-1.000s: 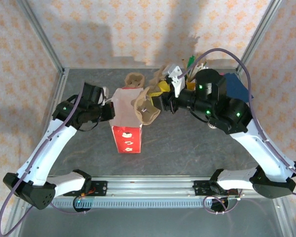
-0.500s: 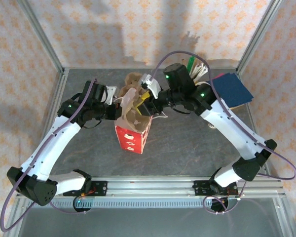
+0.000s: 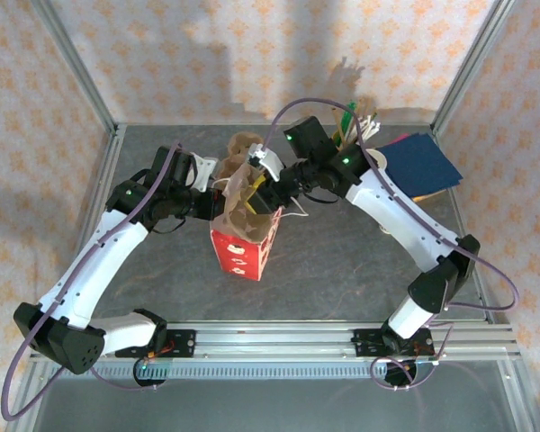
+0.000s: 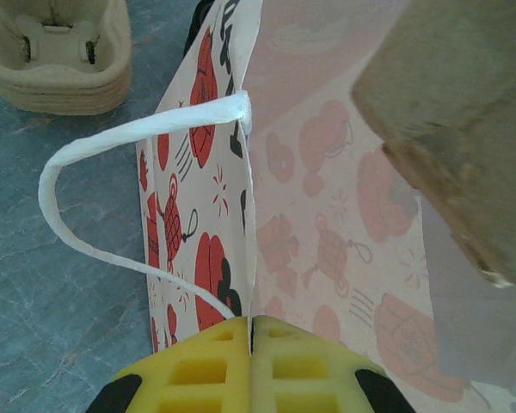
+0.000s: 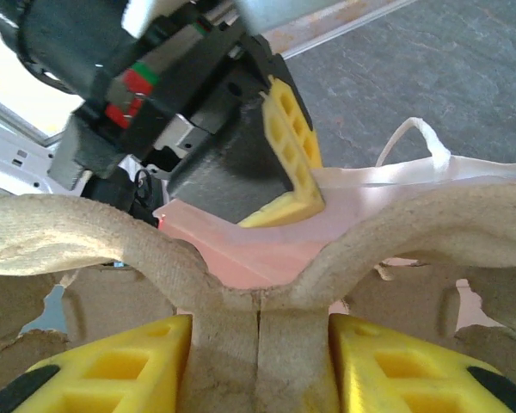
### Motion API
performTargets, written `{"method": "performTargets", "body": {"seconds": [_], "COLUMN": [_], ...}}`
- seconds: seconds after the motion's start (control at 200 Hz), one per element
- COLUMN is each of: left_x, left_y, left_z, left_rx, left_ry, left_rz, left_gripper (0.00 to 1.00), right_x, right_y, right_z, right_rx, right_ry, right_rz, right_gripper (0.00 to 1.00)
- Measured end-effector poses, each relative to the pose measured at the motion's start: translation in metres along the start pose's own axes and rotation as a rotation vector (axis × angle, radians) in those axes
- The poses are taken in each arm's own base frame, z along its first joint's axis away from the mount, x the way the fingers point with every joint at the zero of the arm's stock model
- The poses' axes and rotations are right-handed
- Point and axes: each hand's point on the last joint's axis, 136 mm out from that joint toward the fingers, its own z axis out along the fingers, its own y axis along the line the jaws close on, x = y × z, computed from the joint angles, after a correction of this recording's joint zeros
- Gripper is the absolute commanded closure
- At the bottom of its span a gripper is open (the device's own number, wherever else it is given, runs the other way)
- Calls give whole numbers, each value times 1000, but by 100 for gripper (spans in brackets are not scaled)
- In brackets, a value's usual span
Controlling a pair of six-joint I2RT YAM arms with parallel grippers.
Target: Pack the takeout coffee
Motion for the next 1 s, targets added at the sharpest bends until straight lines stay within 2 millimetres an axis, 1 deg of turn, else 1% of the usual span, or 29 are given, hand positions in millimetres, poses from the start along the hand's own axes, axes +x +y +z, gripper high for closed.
{"method": "performTargets", "body": {"seconds": [0.22, 0.576, 0.706, 0.931, 1.001], "left_x": [1, 1, 1, 1, 2], "left_y": [-2, -8, -8, -10, -10], "left_z": [0, 1, 0, 1, 2], "left_rx": [14, 38, 41, 52, 52], "left_ry": [3, 7, 6, 9, 12], "left_rz": [14, 21, 22, 28, 28], "left_gripper": [100, 100, 100, 100, 100], "right_x": [4, 32, 44, 54, 56], "right_y": [-12, -42, -49, -60, -60], "right_z": [8, 23, 28, 36, 39], "right_rx": [34, 151, 172, 223, 232], "right_ry": [6, 68, 97, 141, 156], "right_rz": [15, 56, 70, 57, 41], "right_gripper": [60, 60, 60, 60, 60]}}
